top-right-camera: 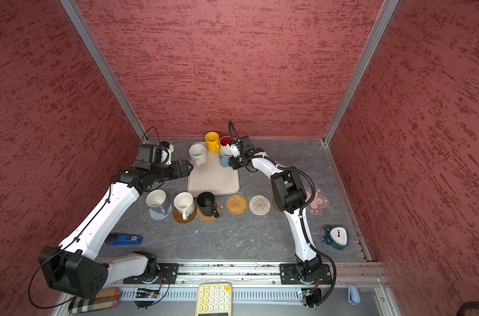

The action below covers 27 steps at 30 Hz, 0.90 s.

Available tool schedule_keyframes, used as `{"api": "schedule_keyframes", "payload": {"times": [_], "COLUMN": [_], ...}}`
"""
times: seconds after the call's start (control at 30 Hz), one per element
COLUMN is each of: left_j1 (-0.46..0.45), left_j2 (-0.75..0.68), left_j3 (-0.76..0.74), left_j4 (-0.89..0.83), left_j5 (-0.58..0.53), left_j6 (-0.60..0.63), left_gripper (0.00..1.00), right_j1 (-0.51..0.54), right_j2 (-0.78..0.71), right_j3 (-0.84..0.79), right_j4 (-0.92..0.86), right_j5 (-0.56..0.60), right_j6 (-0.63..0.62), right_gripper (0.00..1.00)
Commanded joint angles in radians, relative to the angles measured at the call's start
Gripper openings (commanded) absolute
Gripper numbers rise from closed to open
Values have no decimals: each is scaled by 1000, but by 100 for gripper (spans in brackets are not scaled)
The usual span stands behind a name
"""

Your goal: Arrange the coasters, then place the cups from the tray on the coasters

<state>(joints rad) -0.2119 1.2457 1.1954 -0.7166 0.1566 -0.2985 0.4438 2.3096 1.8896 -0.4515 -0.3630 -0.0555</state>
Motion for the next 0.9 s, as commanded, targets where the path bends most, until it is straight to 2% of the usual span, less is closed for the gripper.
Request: {"api": "schedule_keyframes", "payload": {"times": [0.0,0.23,0.6,0.87], "left_j1": [9,12,9,-10], "left_j2": [-9,1,-2,8], "left_j3": [-11,-10,-14,-14], "left_j4": [23,20,23,18], "left_j5": [4,0,-14,-35], "left_j6": [7,10,12,13], "left_gripper": [100,100,100,100], "right_j1": [7,22,59,80], "right_j2": [4,-41,-141,-250], "right_j3": [8,-14,-11,-87], "right_j4": [8,28,2,38], "right_j5": [27,22,61,77], "right_j6": [-8,-16,-51,-31], "right_gripper": [9,0,0,0]}}
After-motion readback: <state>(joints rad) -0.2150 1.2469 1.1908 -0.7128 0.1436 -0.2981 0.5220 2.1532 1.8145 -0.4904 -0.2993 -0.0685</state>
